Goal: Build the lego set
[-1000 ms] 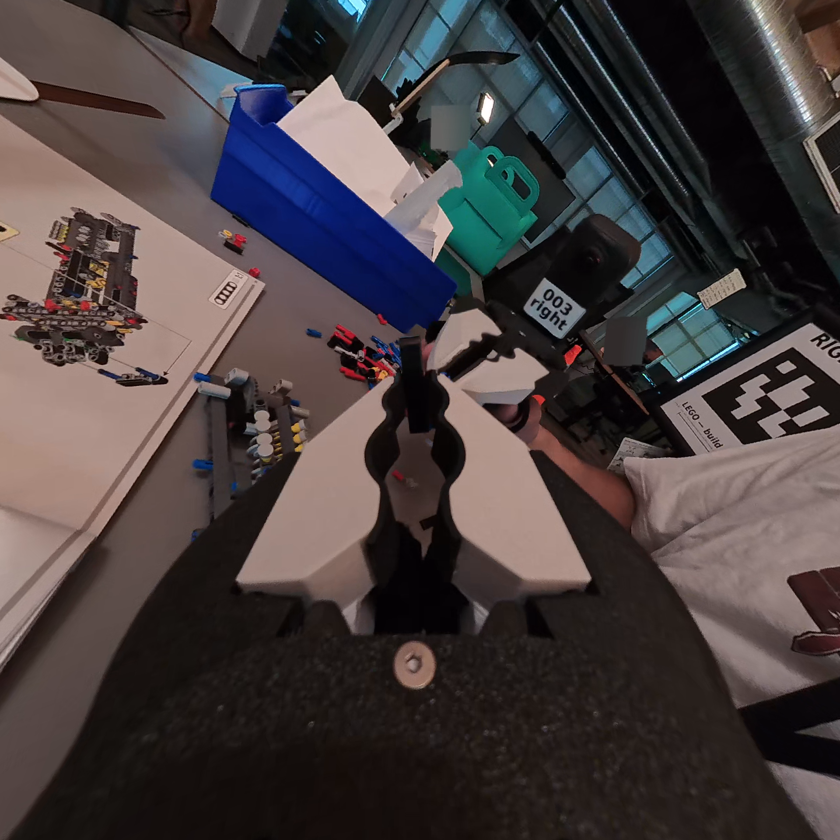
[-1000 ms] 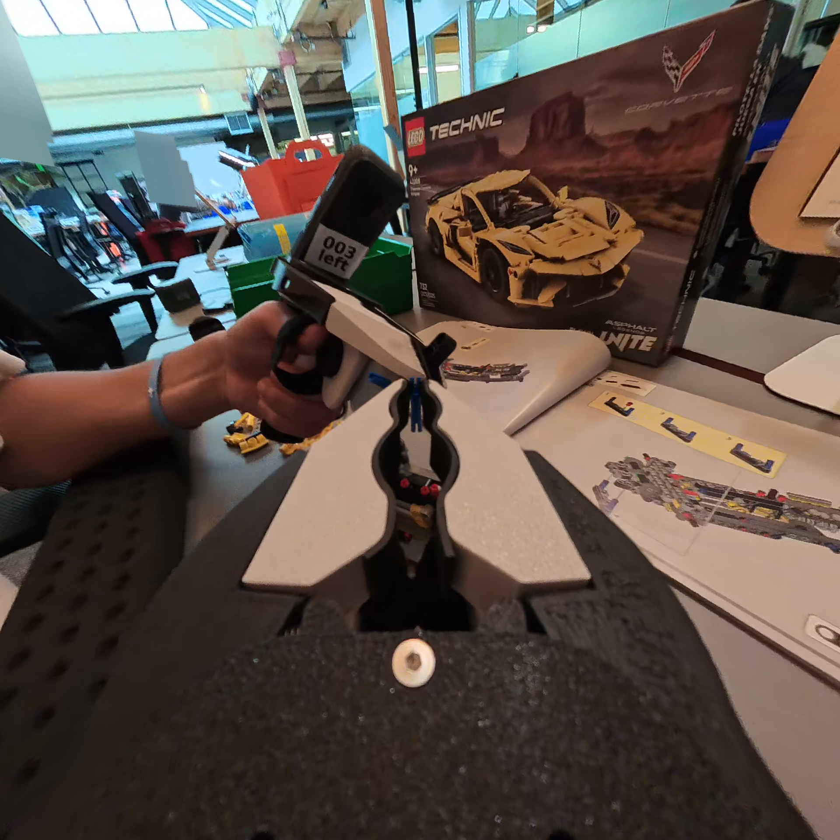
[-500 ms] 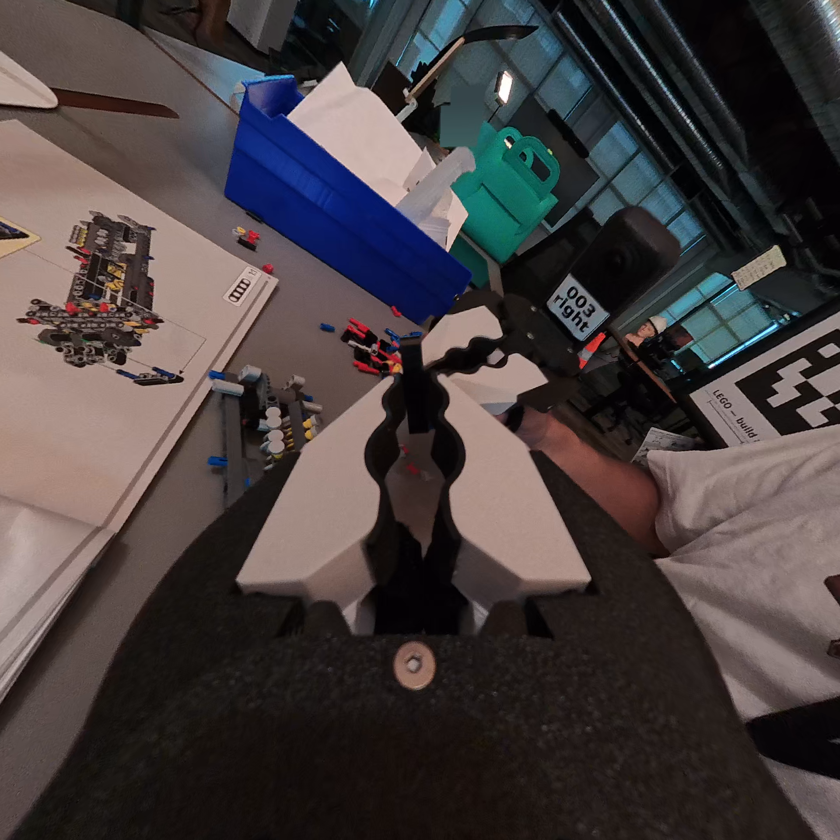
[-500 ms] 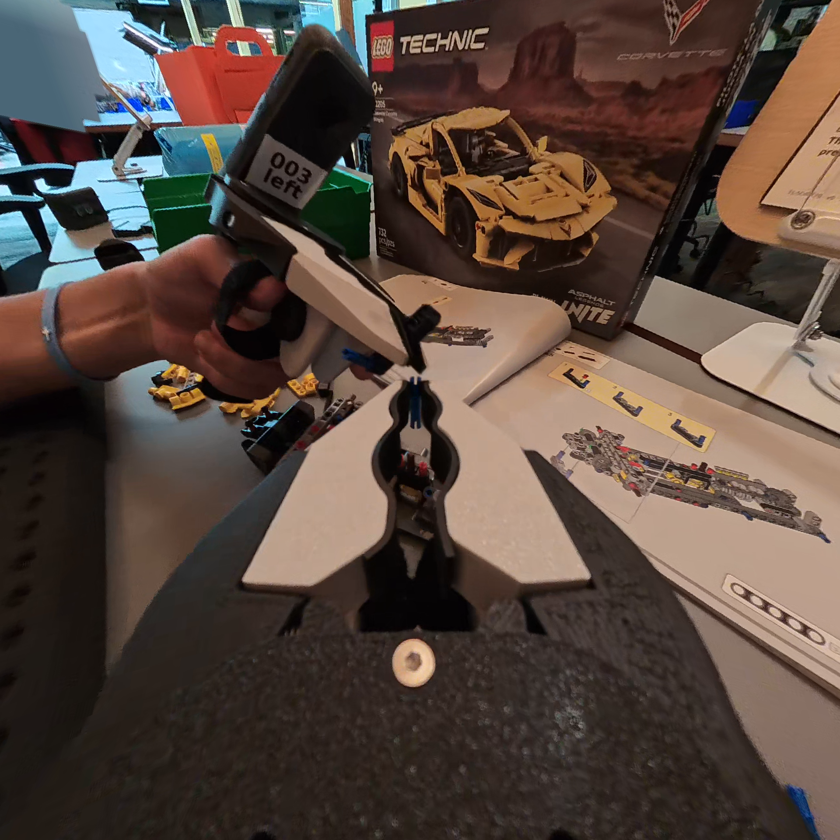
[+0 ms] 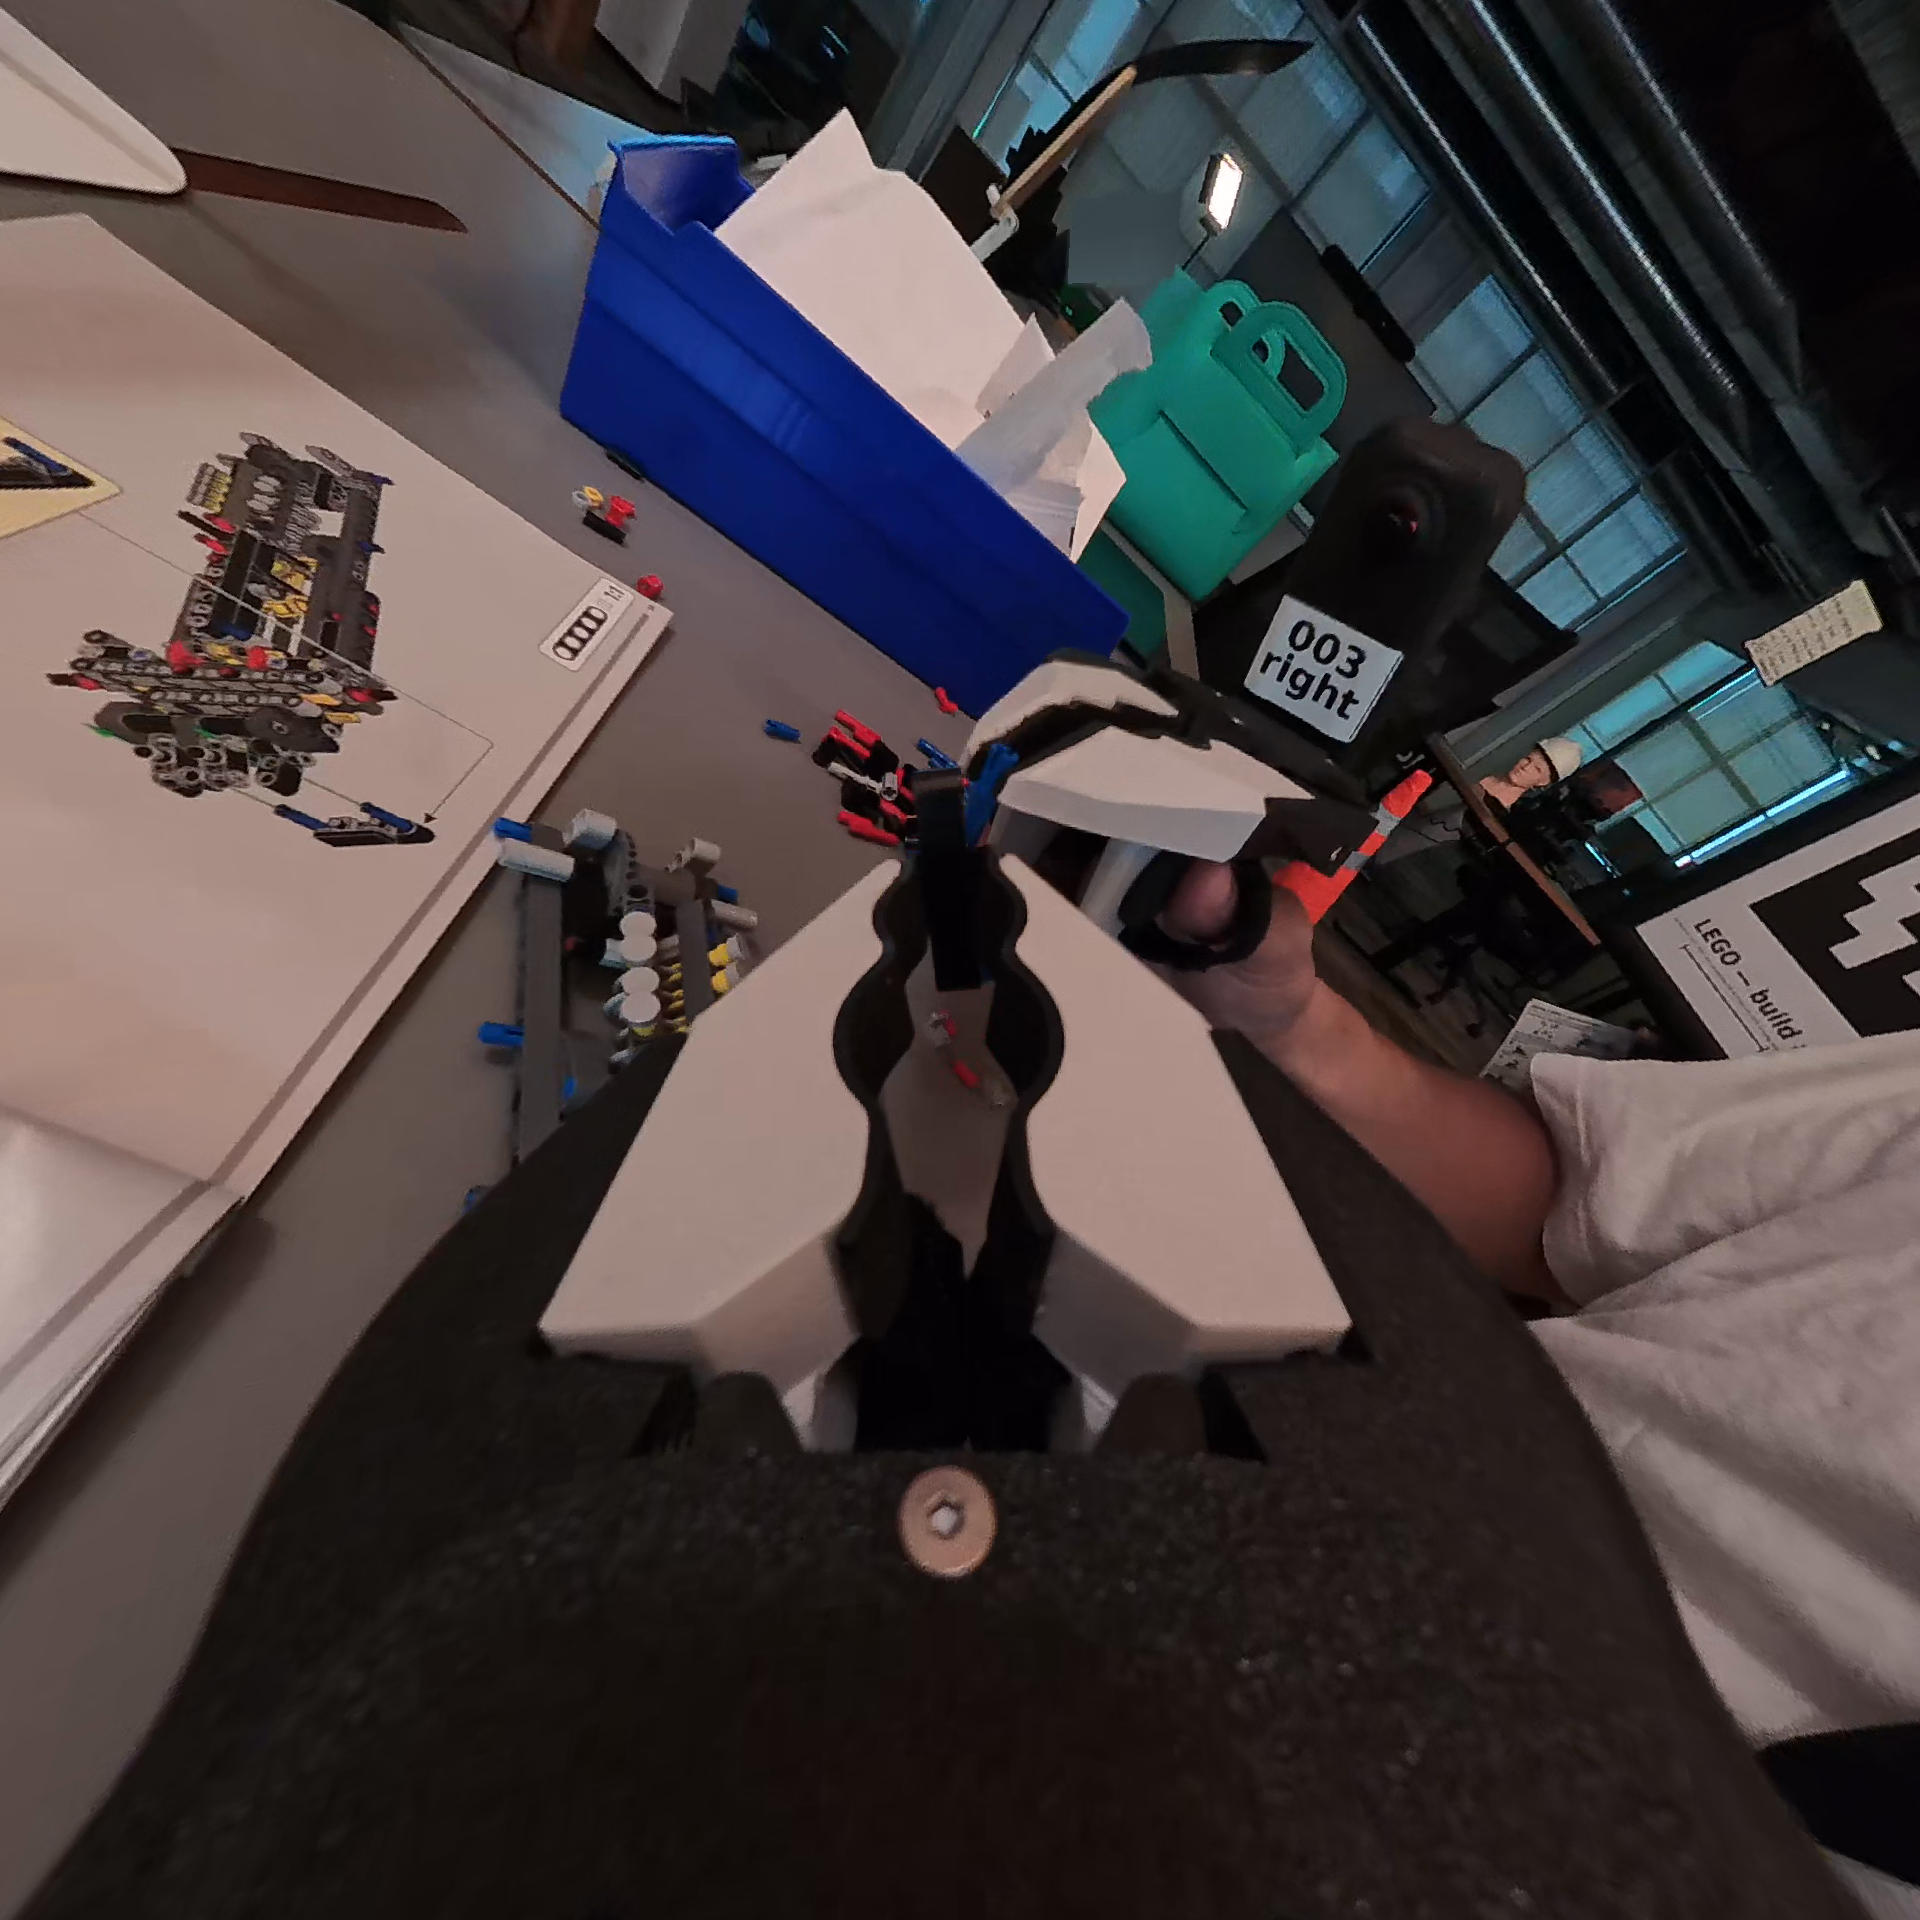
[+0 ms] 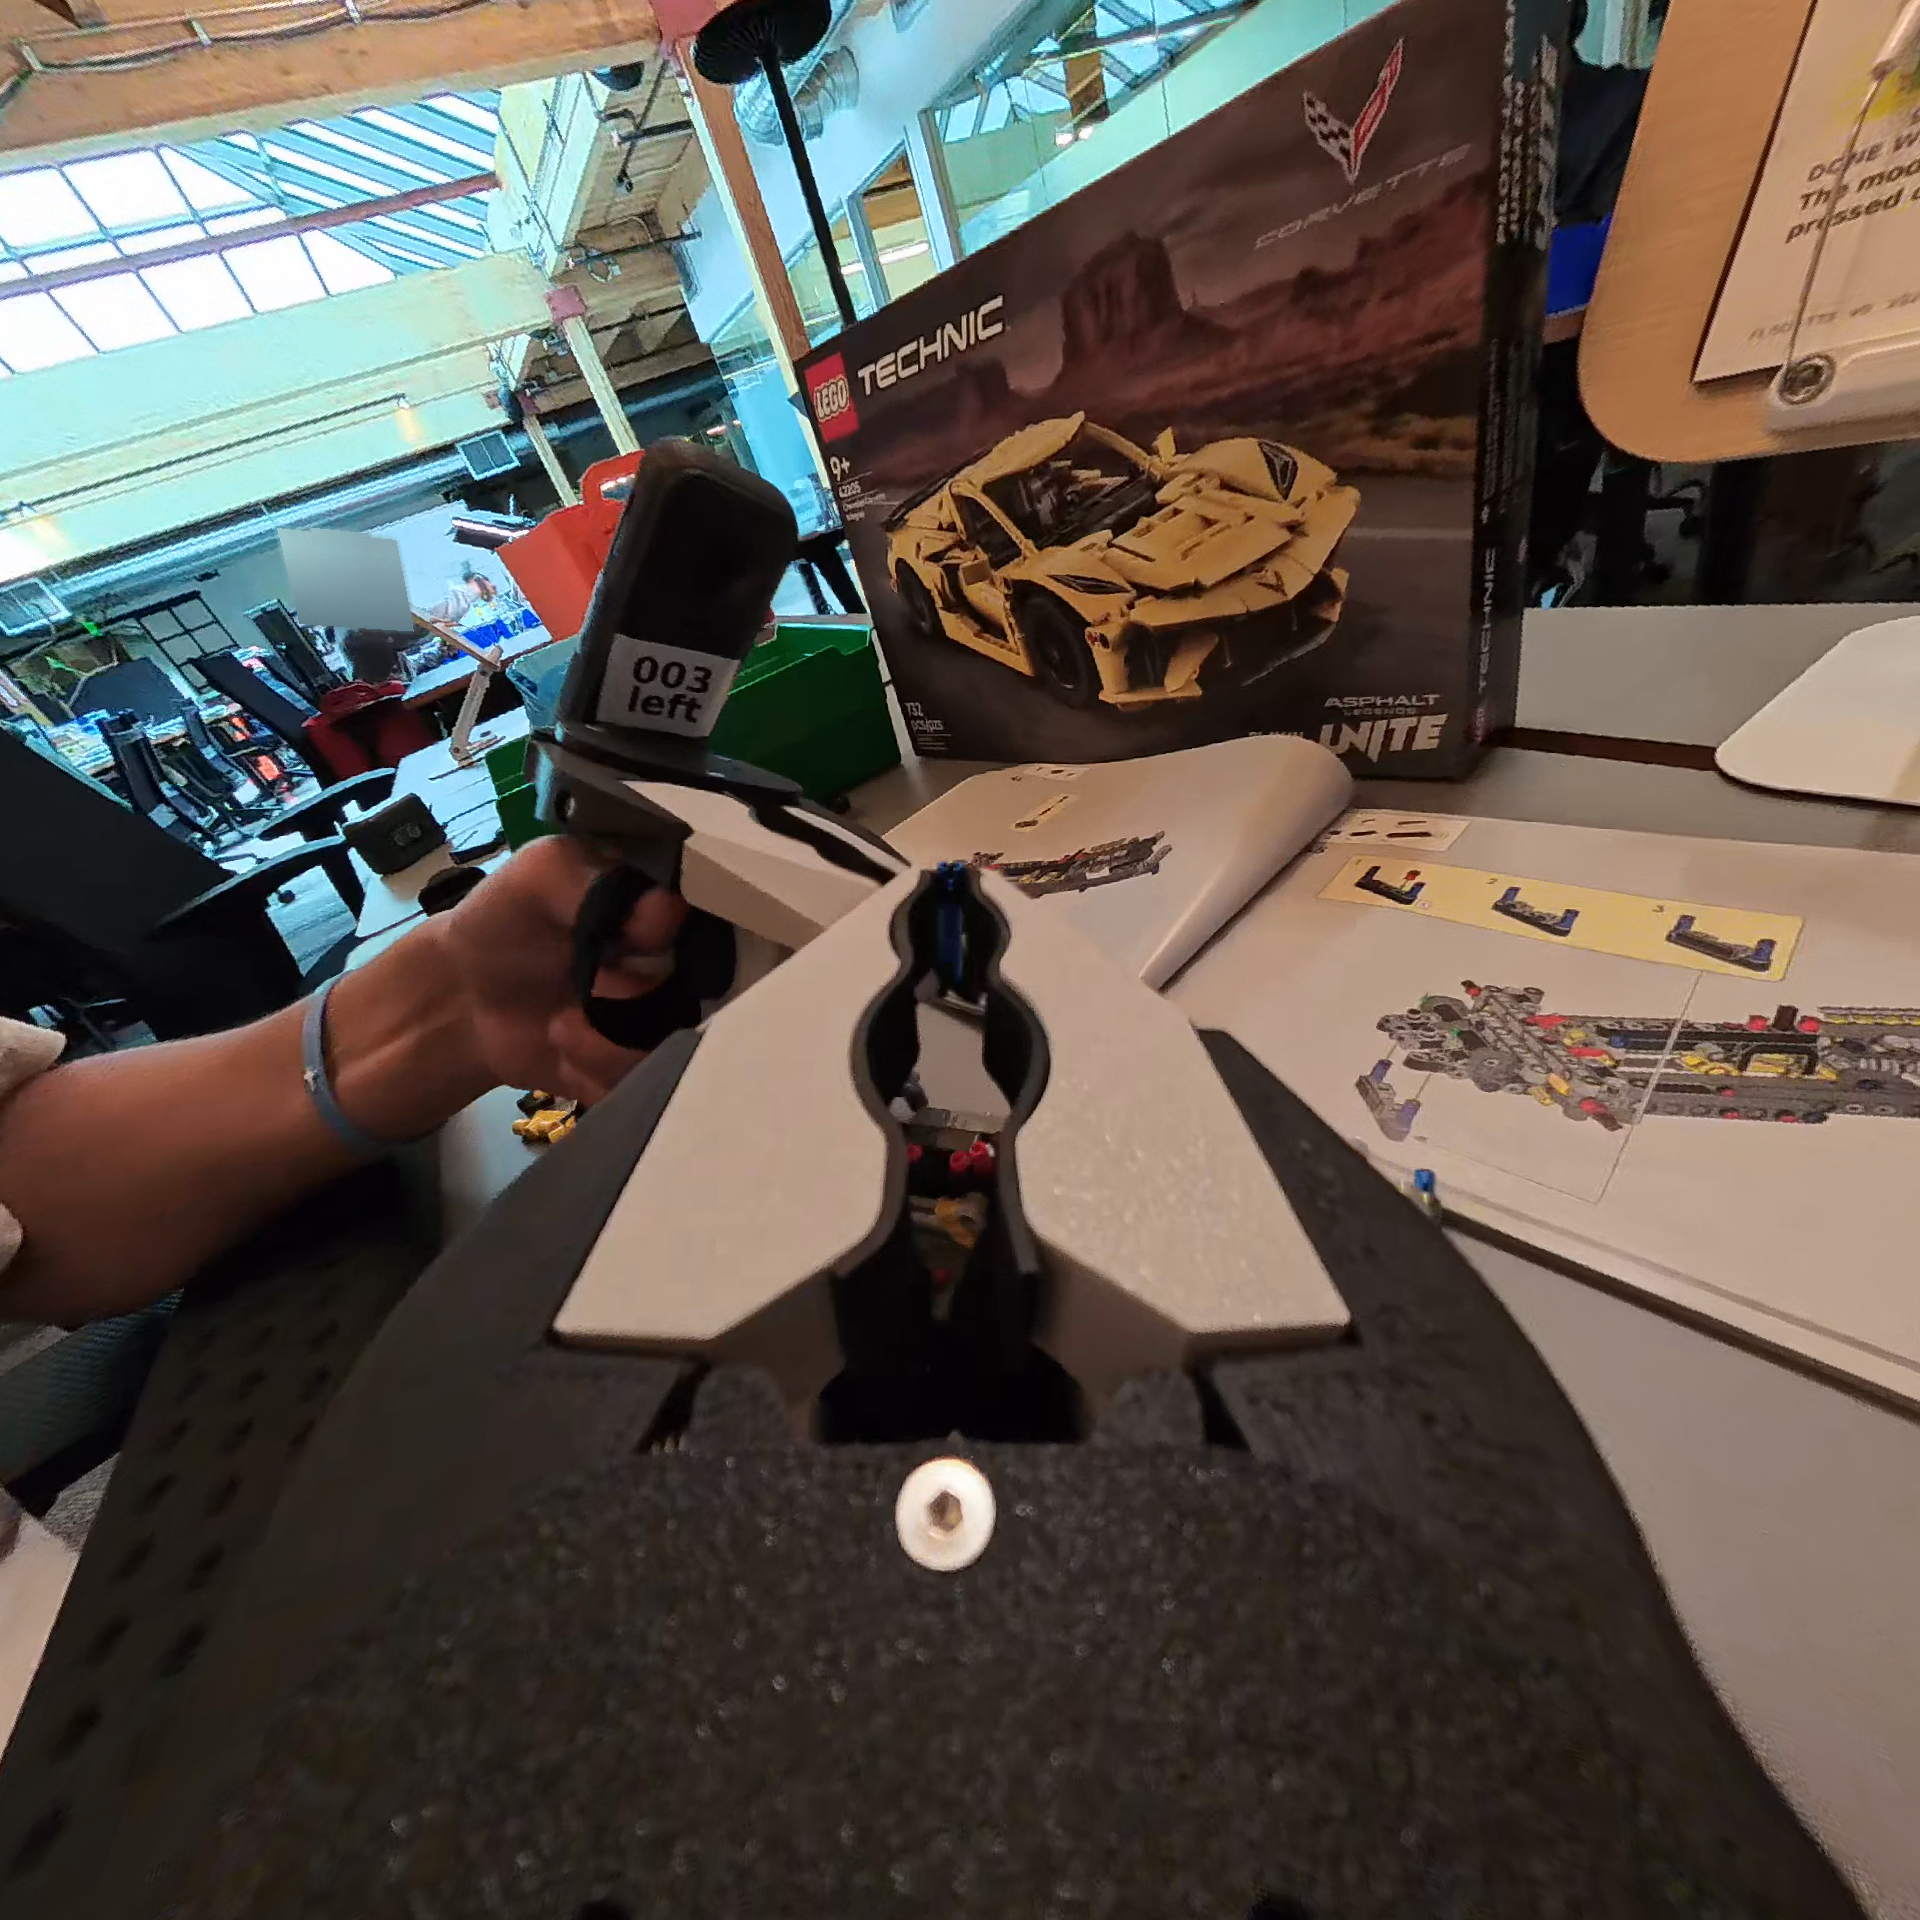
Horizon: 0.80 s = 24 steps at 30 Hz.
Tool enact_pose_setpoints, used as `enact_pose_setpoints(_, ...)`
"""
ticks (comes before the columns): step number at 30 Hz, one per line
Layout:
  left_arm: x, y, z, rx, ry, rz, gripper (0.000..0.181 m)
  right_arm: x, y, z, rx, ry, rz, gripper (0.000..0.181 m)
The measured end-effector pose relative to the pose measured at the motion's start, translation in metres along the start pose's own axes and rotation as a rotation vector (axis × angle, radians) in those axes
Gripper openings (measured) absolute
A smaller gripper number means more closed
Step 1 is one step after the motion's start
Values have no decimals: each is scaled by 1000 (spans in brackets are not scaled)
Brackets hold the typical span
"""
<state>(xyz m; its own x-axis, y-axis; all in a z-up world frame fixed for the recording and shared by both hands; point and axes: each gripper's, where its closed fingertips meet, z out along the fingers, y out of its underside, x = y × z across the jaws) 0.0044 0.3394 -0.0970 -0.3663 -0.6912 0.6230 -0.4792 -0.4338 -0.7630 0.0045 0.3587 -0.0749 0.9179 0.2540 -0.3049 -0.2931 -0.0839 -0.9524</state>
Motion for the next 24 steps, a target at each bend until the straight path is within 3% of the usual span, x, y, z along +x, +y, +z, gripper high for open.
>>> enact_pose_setpoints(15,-4,-3,-3,0,-59,91,7,4,-1,-11,3,1,34,3)
enact_pose_setpoints(19,-5,-8,-9,17,-55,87,7,12,-1,-55,-54,61,-75,3)
enact_pose_setpoints(24,-5,-2,-6,-17,-55,106,7,37,37,-152,-262,213,-340,3)
